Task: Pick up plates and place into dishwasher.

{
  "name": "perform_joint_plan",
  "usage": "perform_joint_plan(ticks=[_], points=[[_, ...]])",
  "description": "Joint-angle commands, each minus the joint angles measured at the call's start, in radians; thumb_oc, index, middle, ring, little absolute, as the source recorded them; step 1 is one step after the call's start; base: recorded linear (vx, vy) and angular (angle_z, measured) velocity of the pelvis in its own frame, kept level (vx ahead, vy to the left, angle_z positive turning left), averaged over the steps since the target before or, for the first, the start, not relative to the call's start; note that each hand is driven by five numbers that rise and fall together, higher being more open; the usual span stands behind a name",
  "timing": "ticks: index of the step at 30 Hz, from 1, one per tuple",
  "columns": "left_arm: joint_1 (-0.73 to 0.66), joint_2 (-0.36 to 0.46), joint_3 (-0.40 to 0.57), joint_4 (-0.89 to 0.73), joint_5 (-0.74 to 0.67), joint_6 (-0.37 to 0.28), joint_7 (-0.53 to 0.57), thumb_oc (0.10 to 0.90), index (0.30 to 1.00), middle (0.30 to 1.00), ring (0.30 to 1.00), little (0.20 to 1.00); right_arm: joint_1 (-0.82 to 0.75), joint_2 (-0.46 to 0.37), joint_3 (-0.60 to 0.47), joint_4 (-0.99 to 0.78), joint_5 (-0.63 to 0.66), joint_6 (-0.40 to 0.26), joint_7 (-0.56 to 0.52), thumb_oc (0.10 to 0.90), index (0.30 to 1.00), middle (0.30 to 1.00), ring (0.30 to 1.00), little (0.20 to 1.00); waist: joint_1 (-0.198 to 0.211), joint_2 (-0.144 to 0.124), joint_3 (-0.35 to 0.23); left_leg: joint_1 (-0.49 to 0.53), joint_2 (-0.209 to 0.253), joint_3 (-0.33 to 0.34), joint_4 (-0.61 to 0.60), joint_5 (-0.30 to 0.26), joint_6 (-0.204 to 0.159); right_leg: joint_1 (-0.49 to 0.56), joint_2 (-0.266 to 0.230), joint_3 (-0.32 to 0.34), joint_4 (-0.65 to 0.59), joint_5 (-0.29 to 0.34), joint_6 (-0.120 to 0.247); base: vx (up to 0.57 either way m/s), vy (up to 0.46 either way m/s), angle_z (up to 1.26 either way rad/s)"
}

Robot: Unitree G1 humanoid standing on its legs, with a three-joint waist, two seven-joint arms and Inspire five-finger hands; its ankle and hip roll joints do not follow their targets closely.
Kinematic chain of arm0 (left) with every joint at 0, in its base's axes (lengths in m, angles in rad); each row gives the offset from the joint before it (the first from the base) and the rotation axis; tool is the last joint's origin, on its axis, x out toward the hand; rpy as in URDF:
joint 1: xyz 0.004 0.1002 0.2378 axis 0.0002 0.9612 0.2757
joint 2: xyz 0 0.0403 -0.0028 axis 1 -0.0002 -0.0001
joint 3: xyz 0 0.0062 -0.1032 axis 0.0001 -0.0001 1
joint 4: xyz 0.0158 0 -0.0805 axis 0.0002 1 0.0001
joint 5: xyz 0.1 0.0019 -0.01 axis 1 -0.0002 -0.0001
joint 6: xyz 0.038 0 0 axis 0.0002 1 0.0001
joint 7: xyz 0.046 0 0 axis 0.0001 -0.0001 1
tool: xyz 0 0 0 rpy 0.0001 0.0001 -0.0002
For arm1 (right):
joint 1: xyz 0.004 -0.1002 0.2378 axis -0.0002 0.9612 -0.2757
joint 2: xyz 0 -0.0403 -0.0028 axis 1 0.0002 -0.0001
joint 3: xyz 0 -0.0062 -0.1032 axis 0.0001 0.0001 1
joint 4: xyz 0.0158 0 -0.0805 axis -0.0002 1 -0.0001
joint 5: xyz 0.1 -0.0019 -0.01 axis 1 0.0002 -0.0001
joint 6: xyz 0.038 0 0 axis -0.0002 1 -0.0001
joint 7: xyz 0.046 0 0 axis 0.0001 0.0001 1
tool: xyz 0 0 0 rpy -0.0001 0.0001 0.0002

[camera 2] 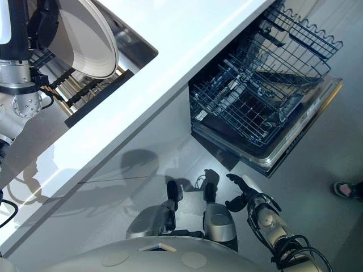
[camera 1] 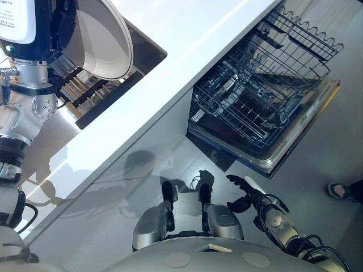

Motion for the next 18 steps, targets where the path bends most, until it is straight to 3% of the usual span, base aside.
perform_joint_plan(ticks=[1,4,5,6,7,12,18], points=[[-0.157,0.007,0.106,0.031,-0.022,-0.006,0.135,0.100,0.300,0.300,0.300,0.200,0.069,-0.064,0.020,-0.027,0.019,-0.051,-0.017,0.800,0.900,0.900,0.900,0.900,-0.002,0.034,-0.098,-0.019,-0.048,0.013,0.069,-0.166,0.021,-0.145,0.077,0.026,0.193,-0.130,0.030,0.01,0.007,-0.11],[-0.166,0.001,0.095,0.053,-0.013,-0.004,0.134,0.100,0.300,0.300,0.300,0.200,0.078,-0.062,0.015,-0.028,0.010,-0.052,-0.011,0.800,0.900,0.900,0.900,0.900,-0.007,0.035,-0.097,-0.025,-0.049,0.017,0.079,-0.167,0.022,-0.150,0.076,0.029,0.199,-0.129,0.032,0.03,0.007,-0.10],[-0.167,-0.001,0.087,0.068,-0.007,-0.003,0.128,0.196,0.382,0.382,0.382,0.296,0.079,-0.063,0.015,-0.033,0.011,-0.053,-0.011,0.800,0.900,0.900,0.900,0.900,-0.010,0.036,-0.095,-0.028,-0.049,0.018,0.082,-0.168,0.022,-0.153,0.076,0.030,0.201,-0.129,0.033,0.00,0.000,0.00],[-0.165,-0.003,0.080,0.082,0.006,-0.002,0.113,0.564,0.698,0.698,0.698,0.664,0.079,-0.065,0.015,-0.043,0.014,-0.049,-0.008,0.800,0.900,0.900,0.900,0.900,-0.011,0.036,-0.093,-0.032,-0.049,0.019,0.085,-0.168,0.022,-0.156,0.075,0.030,0.203,-0.128,0.033,0.00,0.000,0.00],[-0.163,-0.004,0.070,0.092,0.010,-0.001,0.099,0.800,0.900,0.900,0.900,0.900,0.078,-0.066,0.015,-0.050,0.014,-0.045,-0.006,0.800,0.900,0.900,0.900,0.900,-0.013,0.036,-0.092,-0.036,-0.050,0.019,0.087,-0.167,0.022,-0.159,0.076,0.032,0.204,-0.128,0.033,0.00,0.000,0.00],[-0.157,-0.002,0.015,0.128,0.027,0.017,0.039,0.800,0.900,0.900,0.900,0.900,0.061,-0.071,0.019,-0.041,0.008,-0.052,-0.008,0.800,0.900,0.900,0.900,0.900,-0.012,0.037,-0.083,-0.052,-0.050,0.022,0.097,-0.165,0.025,-0.173,0.078,0.037,0.207,-0.122,0.032,0.00,-0.001,-0.01],[-0.123,0.017,0.019,0.145,0.060,0.039,0.045,0.800,0.900,0.900,0.900,0.900,0.063,-0.072,0.008,-0.036,0.006,-0.054,-0.005,0.800,0.900,0.900,0.900,0.900,-0.002,0.037,-0.082,-0.054,-0.052,0.016,0.104,-0.165,0.023,-0.167,0.075,0.027,0.200,-0.119,0.032,0.00,-0.002,-0.01]])
